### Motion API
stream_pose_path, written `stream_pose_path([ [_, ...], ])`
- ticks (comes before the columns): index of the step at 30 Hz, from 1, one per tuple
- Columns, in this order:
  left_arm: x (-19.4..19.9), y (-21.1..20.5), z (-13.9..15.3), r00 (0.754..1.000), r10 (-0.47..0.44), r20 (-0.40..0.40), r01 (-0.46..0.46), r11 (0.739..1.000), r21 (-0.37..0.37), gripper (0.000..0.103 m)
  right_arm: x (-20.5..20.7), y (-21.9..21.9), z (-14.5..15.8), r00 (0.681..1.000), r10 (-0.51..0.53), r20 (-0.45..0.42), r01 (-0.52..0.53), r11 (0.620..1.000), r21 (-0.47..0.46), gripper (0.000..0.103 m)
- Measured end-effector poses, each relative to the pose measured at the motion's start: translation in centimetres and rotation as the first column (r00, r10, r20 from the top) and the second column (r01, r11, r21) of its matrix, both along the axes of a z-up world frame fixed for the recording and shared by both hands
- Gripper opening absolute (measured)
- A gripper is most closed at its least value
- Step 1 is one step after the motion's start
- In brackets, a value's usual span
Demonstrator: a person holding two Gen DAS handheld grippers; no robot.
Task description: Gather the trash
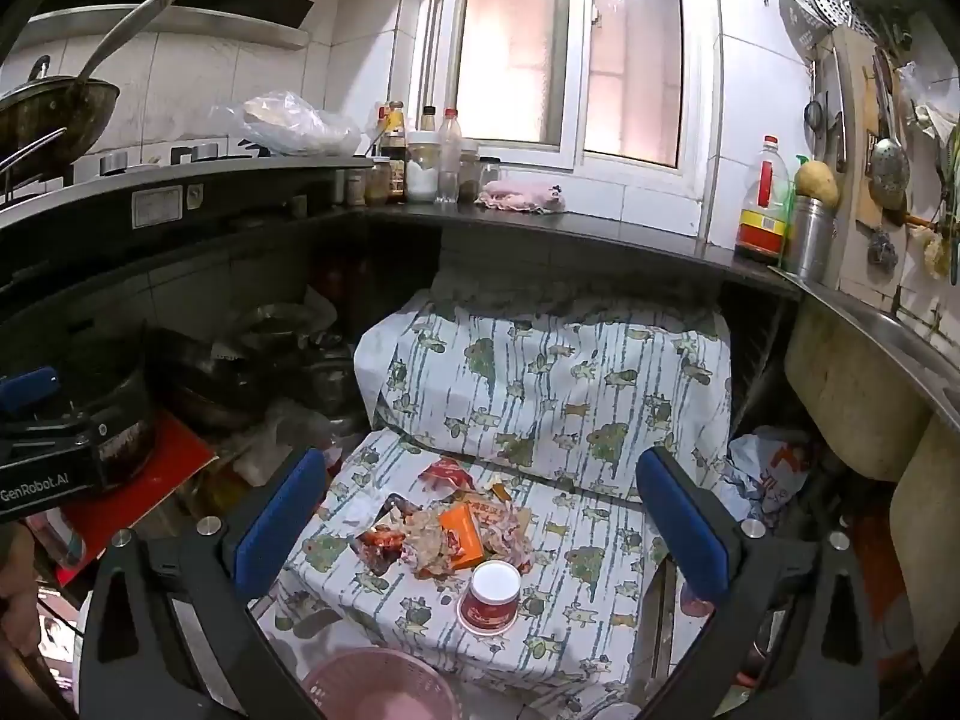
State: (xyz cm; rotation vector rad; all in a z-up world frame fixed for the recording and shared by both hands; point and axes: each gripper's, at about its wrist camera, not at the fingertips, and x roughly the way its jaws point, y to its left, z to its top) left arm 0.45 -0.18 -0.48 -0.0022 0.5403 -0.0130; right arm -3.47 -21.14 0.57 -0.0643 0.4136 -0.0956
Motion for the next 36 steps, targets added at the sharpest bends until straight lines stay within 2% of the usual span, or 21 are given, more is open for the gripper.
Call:
stream_pose_path([
  [6, -0.6, 0.0, 0.3, 0.999, -0.022, 0.03, 0.023, 0.999, -0.037, 0.103, 0.4, 0.1, -0.5, 1.0, 0.024, -0.006, -0.024, 1.0, 0.013, 0.103],
  [12, -0.9, 0.1, 0.8, 0.997, -0.031, 0.069, 0.033, 0.999, -0.039, 0.103, 0.7, -0.2, -0.8, 1.0, 0.021, -0.011, -0.021, 1.0, 0.014, 0.103],
  [20, -0.9, 0.2, 0.9, 0.996, -0.03, 0.086, 0.033, 0.999, -0.037, 0.102, 1.2, -1.3, -1.0, 0.999, 0.022, -0.028, -0.019, 0.997, 0.074, 0.103],
  [28, -0.4, -0.4, 0.4, 0.998, 0.0, 0.055, -0.001, 1.0, 0.004, 0.102, 1.2, -1.5, -0.8, 1.0, 0.011, -0.028, -0.009, 0.997, 0.074, 0.103],
  [36, 0.0, -0.8, -0.2, 0.999, -0.02, 0.037, 0.02, 1.0, 0.008, 0.102, 1.1, -1.6, -0.7, 1.0, 0.008, -0.029, -0.006, 0.997, 0.071, 0.103],
])
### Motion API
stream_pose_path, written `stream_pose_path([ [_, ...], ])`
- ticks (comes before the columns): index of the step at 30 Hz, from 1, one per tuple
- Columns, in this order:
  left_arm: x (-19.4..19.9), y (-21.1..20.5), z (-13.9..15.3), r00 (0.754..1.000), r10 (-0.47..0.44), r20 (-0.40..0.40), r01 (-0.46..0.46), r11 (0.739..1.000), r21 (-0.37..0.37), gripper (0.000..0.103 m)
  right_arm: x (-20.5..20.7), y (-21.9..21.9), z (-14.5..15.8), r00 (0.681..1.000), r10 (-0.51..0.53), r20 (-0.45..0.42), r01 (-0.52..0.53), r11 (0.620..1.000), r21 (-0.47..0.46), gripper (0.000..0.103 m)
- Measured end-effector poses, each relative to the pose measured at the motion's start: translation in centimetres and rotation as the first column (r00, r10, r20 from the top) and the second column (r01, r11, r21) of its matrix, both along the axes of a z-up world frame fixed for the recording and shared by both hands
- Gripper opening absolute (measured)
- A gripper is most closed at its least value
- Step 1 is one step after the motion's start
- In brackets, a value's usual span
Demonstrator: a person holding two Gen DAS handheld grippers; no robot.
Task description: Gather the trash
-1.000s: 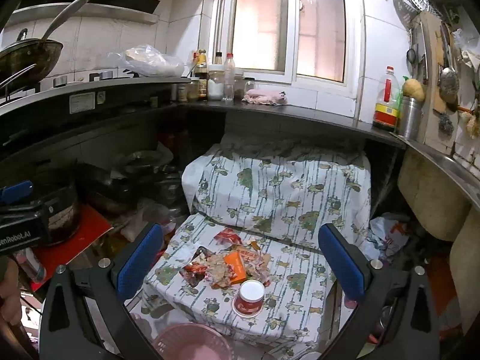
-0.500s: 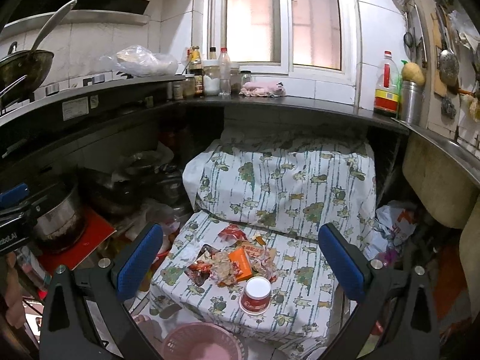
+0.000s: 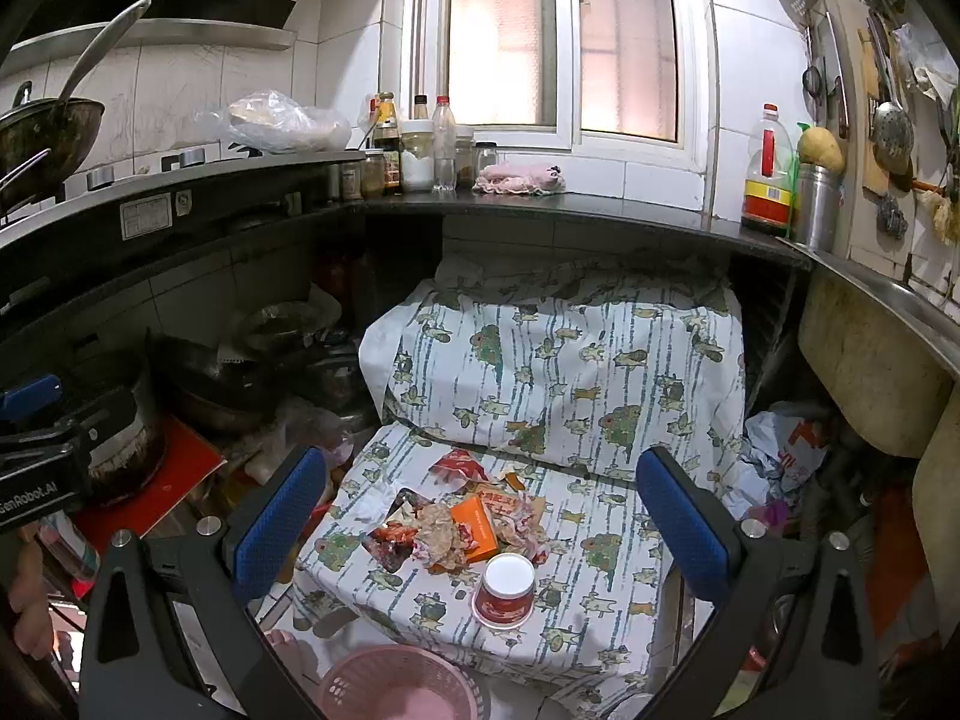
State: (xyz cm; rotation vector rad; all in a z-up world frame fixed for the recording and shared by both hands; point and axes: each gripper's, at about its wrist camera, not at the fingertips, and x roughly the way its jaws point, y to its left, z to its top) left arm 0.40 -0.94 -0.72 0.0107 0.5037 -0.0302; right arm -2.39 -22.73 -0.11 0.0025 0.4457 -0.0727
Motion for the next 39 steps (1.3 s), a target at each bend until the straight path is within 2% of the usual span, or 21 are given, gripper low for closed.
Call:
stream_pose_path([
  [10, 0.7, 0.1, -0.6, 0.999, -0.015, -0.035, 0.015, 1.0, -0.011, 0.102, -0.1, -0.1, 0.1, 1.0, 0.0, 0.0, 0.0, 1.0, -0.002, 0.103],
  [16, 0.7, -0.2, -0.6, 1.0, -0.013, -0.028, 0.013, 1.0, -0.006, 0.102, -0.6, -0.4, 0.4, 0.999, -0.039, 0.015, 0.039, 0.999, -0.012, 0.103],
  [22, 1.1, -0.3, -0.7, 1.0, -0.002, -0.023, 0.002, 1.0, -0.009, 0.102, -0.6, 0.0, 0.5, 1.0, -0.026, 0.018, 0.026, 1.0, -0.017, 0.103],
  [35, 1.0, 2.3, -0.7, 0.998, 0.038, -0.046, -0.041, 0.997, -0.065, 0.103, 0.0, 1.0, 0.0, 1.0, -0.028, 0.004, 0.029, 0.999, -0.046, 0.103],
  [39, 0.9, 2.2, -0.8, 0.998, 0.042, -0.055, -0.045, 0.998, -0.054, 0.103, -0.2, 0.9, 0.0, 0.999, -0.03, 0.01, 0.031, 0.999, -0.044, 0.103],
])
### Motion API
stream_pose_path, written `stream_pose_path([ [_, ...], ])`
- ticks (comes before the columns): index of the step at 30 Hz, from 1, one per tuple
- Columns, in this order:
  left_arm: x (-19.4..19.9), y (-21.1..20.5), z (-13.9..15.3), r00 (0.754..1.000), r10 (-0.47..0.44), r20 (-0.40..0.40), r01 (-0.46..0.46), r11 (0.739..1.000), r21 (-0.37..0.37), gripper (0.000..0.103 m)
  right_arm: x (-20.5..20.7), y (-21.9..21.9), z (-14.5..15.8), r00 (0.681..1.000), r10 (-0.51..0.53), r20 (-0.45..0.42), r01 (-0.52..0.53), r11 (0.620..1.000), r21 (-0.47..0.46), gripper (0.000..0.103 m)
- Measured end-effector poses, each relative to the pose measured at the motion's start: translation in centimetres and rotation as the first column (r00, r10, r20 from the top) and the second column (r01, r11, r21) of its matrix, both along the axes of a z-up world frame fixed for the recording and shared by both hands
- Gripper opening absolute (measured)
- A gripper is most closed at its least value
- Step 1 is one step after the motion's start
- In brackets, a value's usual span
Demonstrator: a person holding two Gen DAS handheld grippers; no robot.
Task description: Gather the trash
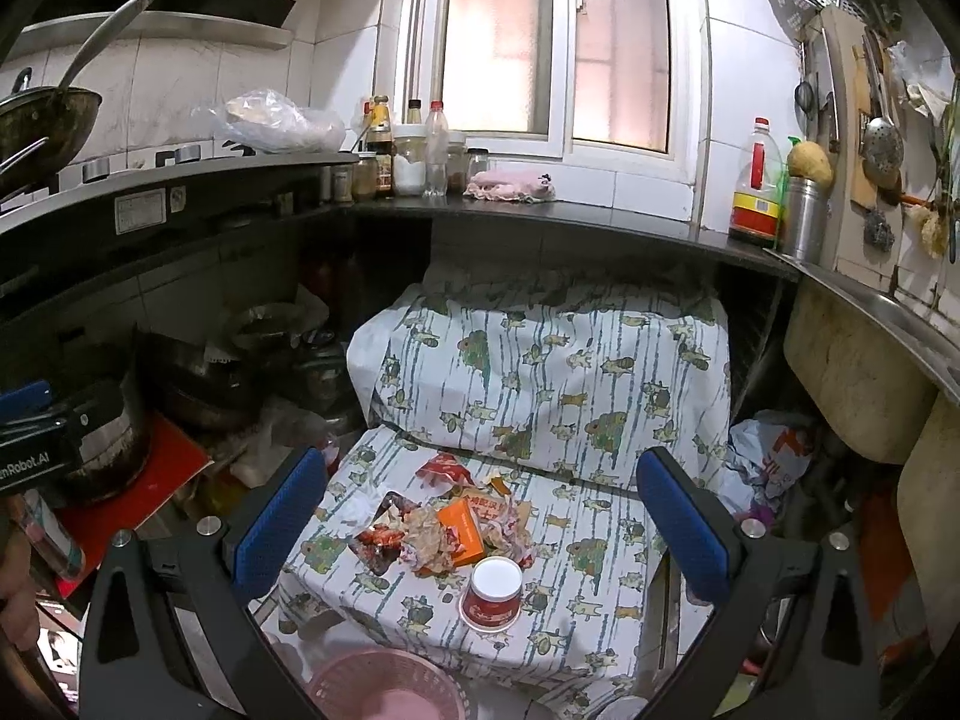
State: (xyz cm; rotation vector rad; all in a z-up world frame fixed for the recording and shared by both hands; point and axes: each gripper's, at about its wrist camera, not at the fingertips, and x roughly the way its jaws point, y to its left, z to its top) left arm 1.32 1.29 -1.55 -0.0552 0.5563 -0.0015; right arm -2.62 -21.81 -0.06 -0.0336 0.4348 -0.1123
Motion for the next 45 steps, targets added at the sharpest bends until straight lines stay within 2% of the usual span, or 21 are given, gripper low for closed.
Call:
stream_pose_path([
  [12, -0.1, -0.8, -0.2, 1.0, -0.003, -0.005, 0.003, 0.999, 0.033, 0.103, -0.4, 0.0, 0.1, 1.0, -0.016, 0.004, 0.016, 1.0, -0.014, 0.103],
  [45, 0.8, -1.1, -0.7, 0.999, -0.013, -0.03, 0.014, 0.999, 0.031, 0.103, 0.6, -0.4, -0.1, 0.996, -0.088, 0.004, 0.088, 0.995, -0.039, 0.103],
])
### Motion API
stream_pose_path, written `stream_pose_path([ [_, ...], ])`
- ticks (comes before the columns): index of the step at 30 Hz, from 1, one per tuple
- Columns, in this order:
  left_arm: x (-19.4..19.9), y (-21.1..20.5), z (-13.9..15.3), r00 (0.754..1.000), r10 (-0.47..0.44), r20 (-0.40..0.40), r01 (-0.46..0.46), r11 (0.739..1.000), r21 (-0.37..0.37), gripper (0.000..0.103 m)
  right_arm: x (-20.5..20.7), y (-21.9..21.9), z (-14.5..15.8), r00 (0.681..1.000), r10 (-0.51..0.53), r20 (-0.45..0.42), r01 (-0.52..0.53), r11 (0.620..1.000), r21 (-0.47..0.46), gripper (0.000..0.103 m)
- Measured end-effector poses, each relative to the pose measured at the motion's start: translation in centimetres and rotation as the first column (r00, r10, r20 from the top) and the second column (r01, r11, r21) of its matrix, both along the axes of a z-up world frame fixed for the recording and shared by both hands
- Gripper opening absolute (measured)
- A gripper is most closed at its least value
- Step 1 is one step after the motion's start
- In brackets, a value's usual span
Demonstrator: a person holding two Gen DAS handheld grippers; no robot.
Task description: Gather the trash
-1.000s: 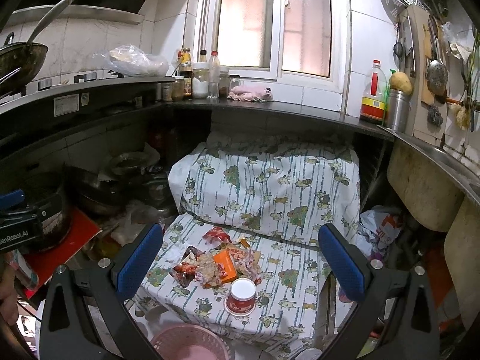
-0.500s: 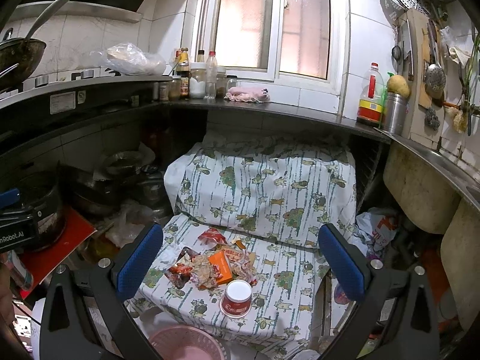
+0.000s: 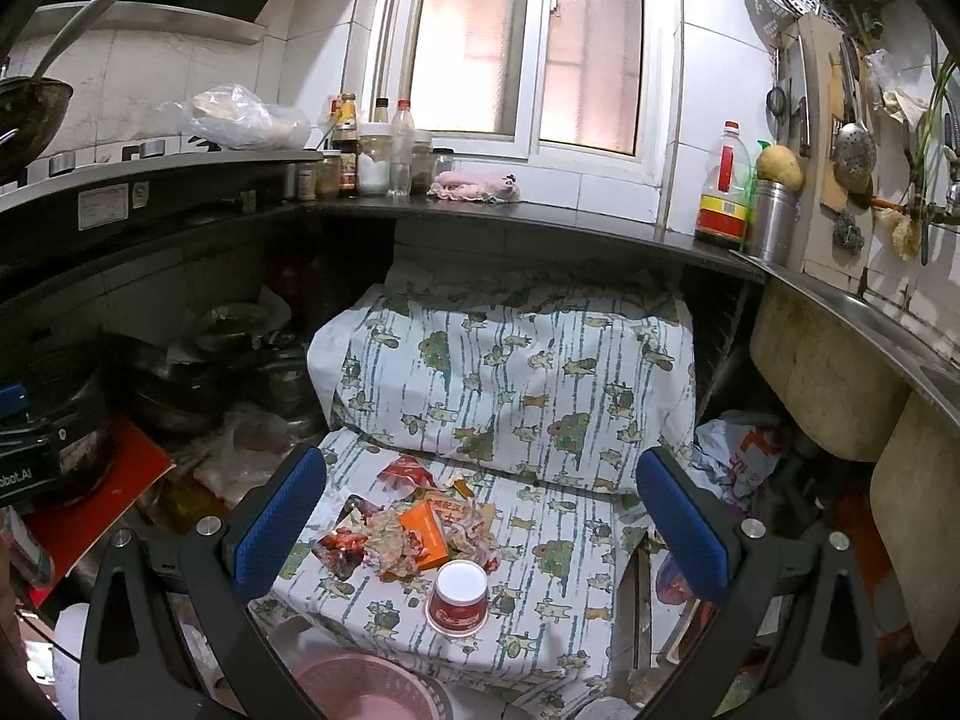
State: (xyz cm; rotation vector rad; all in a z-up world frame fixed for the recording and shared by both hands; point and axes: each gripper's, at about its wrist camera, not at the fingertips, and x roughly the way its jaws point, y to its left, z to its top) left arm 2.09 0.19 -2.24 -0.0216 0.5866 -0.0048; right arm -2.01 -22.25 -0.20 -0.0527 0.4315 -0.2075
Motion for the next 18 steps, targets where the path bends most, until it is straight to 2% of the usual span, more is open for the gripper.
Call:
stream_pose_path([
  [8, 0.6, -0.5, -0.3, 1.0, -0.001, -0.013, 0.001, 1.0, 0.008, 0.103, 0.0, -0.4, -0.3, 1.0, 0.001, 0.0, -0.001, 1.0, 0.024, 0.103],
  [18, 1.2, -0.6, -1.3, 0.999, 0.005, -0.035, -0.004, 1.0, 0.017, 0.102, 0.3, -0.9, -0.5, 0.998, 0.051, -0.023, -0.049, 0.995, 0.083, 0.103],
])
